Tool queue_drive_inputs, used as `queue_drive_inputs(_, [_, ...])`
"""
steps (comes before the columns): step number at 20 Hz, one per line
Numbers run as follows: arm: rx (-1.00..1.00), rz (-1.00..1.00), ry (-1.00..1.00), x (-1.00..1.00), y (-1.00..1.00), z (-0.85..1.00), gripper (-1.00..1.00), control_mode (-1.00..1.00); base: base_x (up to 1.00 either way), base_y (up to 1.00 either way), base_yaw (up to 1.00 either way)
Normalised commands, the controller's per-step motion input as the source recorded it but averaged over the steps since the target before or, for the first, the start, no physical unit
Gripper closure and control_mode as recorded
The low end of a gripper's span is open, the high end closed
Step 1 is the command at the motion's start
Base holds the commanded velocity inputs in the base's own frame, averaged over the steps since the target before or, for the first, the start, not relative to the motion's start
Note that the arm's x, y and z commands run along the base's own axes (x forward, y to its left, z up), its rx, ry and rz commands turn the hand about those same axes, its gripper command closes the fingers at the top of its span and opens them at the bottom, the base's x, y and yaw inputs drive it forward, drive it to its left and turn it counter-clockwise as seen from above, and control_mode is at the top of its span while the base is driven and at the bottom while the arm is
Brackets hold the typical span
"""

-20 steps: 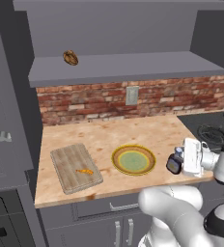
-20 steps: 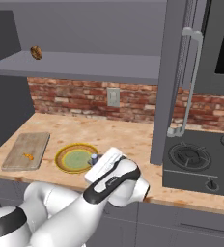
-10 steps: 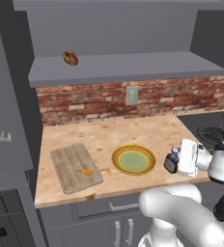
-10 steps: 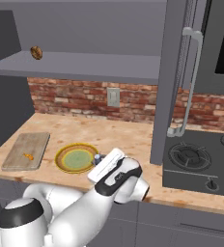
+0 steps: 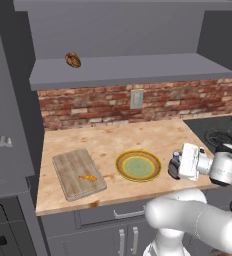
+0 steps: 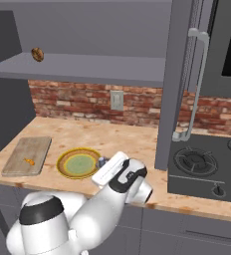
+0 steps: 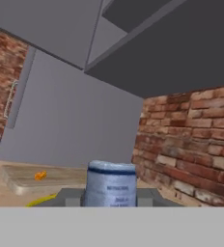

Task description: Pick the shrimp from the plate and place it on the cutting board. Then pick the condiment bottle from the cabinet and place it next to the cutting board.

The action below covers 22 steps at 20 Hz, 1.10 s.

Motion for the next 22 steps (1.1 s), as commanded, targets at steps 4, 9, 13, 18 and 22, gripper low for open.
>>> queue_drive_inputs(4, [0.02,0.0,0.0,0.26,-0.01,-0.12,1.0,-1.0,0.0,0.0,0.0])
queue_drive_inputs(9, [0.03,0.0,0.0,0.24,-0.07,-0.16,1.0,-1.0,0.0,0.0,0.0])
queue_drive_inputs(13, [0.04,0.0,0.0,0.13,-0.19,-0.26,1.0,-1.0,0.0,0.0,0.0])
queue_drive_inputs(18, [0.04,0.0,-0.07,0.01,-0.24,-0.38,1.0,-1.0,0.0,0.0,0.0])
queue_drive_inputs(22, [0.03,0.0,-0.19,-0.03,-0.08,-0.43,1.0,-1.0,0.0,0.0,0.0])
